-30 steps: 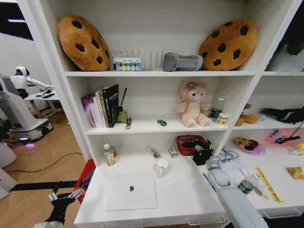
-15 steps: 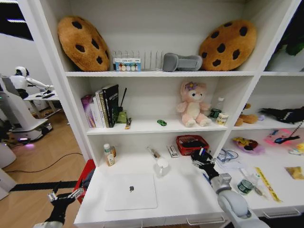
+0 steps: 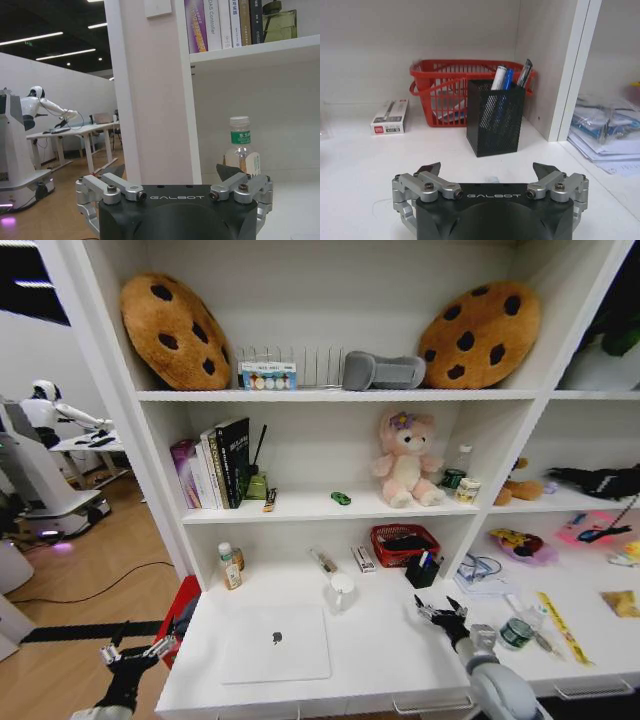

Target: Organize the objects on the table.

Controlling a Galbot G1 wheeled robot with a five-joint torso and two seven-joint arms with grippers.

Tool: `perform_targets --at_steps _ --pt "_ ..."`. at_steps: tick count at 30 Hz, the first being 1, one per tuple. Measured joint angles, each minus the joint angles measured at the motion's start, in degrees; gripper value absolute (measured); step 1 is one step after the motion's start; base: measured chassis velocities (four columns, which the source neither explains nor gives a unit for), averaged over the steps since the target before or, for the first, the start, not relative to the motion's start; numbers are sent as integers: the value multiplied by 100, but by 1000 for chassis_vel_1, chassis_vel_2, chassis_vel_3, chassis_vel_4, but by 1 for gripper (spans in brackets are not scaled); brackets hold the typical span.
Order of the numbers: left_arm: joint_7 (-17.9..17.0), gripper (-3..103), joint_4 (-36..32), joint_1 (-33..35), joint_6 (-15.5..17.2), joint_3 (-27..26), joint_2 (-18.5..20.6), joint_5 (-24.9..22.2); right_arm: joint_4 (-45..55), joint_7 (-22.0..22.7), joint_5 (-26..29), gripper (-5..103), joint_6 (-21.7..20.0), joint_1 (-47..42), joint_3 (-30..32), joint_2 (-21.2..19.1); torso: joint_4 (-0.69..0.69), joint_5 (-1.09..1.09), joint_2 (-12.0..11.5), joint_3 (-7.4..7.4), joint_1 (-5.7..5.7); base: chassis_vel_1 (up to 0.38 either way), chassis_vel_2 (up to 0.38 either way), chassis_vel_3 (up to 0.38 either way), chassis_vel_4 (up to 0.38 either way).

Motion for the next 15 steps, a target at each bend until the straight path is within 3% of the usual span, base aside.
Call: perform_targets --at_steps 8,15 --pt "0 100 0 0 0 0 0 0 -492 334 249 100 -562 405 -337 -110 1 -1 -1 0 0 0 0 0 0" --pt "0 100 0 0 0 0 0 0 -561 467 461 101 -759 540 -431 -141 0 -2 -1 0 0 0 0 0 0"
